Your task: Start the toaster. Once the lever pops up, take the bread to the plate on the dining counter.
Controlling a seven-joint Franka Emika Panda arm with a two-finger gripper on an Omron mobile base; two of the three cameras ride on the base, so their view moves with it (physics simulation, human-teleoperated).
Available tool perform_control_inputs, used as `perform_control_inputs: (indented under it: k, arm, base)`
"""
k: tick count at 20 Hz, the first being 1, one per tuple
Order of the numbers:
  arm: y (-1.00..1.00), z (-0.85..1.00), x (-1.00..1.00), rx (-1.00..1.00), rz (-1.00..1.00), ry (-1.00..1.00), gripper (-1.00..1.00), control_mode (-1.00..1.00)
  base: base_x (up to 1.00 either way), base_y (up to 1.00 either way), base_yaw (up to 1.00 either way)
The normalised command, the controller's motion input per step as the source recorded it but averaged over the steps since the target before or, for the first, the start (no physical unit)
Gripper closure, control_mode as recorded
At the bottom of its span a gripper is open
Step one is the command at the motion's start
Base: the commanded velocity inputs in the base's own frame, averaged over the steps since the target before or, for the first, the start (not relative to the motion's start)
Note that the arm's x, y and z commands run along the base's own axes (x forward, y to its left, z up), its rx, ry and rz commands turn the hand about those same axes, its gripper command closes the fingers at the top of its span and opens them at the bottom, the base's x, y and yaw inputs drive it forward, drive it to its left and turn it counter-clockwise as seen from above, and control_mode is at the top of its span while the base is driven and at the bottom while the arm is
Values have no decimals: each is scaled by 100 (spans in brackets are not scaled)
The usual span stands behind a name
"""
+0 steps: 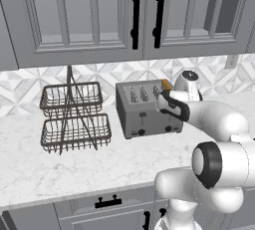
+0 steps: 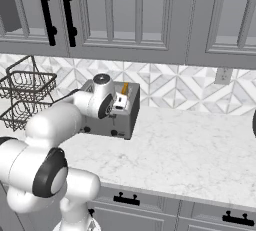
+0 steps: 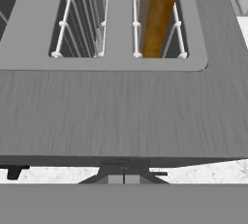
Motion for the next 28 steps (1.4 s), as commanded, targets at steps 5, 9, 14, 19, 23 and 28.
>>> perform_control_inputs:
  k: [5,9,14,19,23,28]
  arm:
    - [0,0,14,0,0,0,100,-100]
    - [0,-28,4,0,0,0,100,-100]
    - [0,-41,2,0,0,0,100,-100]
    - [0,-41,-3,0,0,2,100,-100]
    - [0,-29,-11,0,0,5,100,-100]
    - [0,-35,-6,0,0,6,100,-100]
  base:
    - [0,0,0]
    - [0,0,0]
    - [0,0,0]
    - [0,0,0]
    - [0,0,0]
    - [0,0,0]
